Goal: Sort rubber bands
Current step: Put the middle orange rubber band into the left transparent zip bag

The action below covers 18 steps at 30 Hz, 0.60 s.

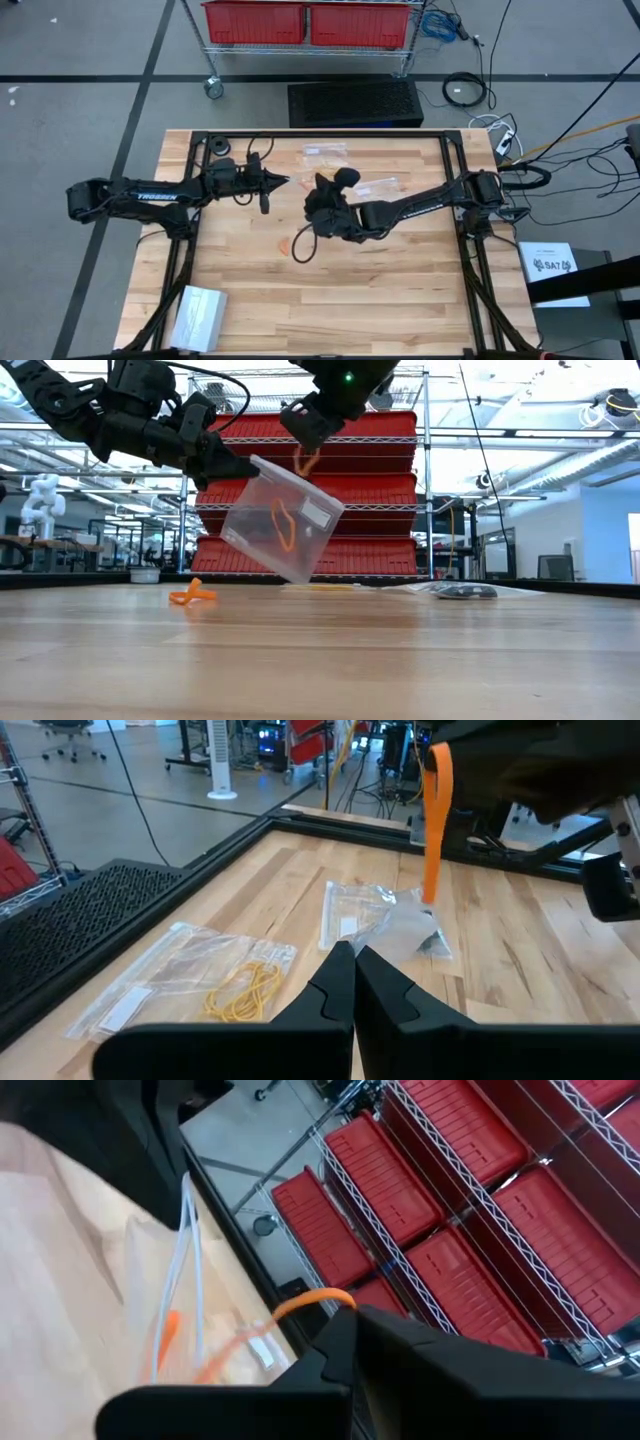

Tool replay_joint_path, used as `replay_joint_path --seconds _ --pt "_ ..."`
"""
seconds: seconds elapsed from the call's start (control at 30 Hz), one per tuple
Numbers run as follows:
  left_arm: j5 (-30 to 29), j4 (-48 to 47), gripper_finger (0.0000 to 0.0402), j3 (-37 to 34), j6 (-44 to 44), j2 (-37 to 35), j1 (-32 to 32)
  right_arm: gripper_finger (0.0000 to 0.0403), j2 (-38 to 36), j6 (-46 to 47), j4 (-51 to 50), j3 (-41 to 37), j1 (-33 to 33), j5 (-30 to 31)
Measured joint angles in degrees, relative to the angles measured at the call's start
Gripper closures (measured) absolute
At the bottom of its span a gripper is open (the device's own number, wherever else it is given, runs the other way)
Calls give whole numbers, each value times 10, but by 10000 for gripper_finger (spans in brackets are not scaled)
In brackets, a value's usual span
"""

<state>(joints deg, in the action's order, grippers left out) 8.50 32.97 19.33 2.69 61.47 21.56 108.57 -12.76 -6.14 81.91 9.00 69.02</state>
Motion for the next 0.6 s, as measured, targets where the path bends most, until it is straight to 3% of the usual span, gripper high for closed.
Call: replay_joint_path --seconds 0.6 --pt "0 15 401 0 29 0 0 403 8 1 21 0 -11 -44"
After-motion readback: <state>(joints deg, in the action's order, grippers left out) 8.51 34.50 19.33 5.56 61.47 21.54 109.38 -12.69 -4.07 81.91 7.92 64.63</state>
